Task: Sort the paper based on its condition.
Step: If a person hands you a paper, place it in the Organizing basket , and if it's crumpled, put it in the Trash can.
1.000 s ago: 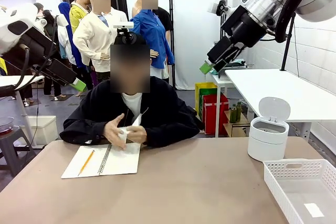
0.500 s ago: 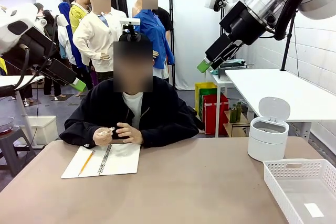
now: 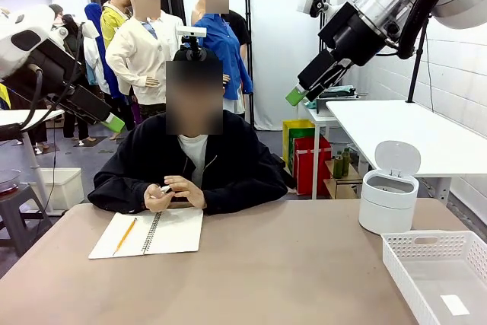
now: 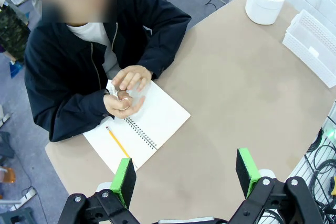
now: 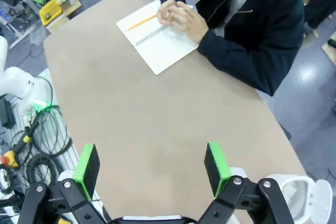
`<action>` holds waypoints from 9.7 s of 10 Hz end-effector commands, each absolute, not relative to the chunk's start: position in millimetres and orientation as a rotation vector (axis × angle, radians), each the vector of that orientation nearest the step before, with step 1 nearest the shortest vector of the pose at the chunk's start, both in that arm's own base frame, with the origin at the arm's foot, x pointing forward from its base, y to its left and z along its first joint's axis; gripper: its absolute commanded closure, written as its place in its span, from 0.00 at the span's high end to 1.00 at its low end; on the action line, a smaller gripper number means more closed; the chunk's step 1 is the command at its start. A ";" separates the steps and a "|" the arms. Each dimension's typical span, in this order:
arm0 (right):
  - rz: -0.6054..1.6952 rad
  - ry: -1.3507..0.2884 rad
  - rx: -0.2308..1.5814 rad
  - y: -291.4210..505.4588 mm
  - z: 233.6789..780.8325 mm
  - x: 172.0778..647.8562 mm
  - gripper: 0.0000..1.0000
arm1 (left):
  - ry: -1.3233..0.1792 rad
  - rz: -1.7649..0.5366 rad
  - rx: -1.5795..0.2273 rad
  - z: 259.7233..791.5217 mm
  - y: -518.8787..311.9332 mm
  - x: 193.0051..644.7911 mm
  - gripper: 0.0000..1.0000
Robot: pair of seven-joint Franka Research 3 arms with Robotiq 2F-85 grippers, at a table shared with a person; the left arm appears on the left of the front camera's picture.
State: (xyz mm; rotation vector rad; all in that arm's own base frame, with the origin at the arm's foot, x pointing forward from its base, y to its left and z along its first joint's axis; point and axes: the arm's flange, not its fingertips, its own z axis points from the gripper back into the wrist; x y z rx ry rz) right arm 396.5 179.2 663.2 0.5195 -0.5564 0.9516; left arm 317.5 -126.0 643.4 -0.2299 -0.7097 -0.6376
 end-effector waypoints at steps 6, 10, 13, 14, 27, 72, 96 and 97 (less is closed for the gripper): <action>0.981 -0.467 0.459 183.5 665.2 397.1 1.00 | -0.711 -0.636 -0.232 643.7 -125.3 317.4 1.00; 0.995 -0.486 0.460 187.1 666.3 396.7 1.00 | -0.711 -0.636 -0.232 643.7 -125.3 317.4 1.00; 1.003 -0.498 0.461 189.4 666.3 395.2 1.00 | -0.711 -0.636 -0.232 643.7 -125.3 317.4 1.00; 1.007 -0.499 0.459 190.3 666.2 394.7 1.00 | -0.711 -0.636 -0.232 643.7 -125.3 317.4 1.00; 1.006 -0.509 0.460 188.1 667.8 393.3 1.00 | -0.711 -0.636 -0.232 643.7 -125.3 317.4 1.00; 0.630 -0.054 -0.017 290.4 291.8 550.2 1.00 | -0.711 -0.636 -0.232 643.7 -125.3 317.4 1.00; 0.401 -0.281 0.154 176.3 622.7 546.3 0.06 | -0.711 -0.636 -0.232 643.7 -125.3 317.4 1.00; 0.433 -0.249 0.131 194.0 627.2 545.1 0.06 | -0.711 -0.636 -0.232 643.7 -125.3 317.4 1.00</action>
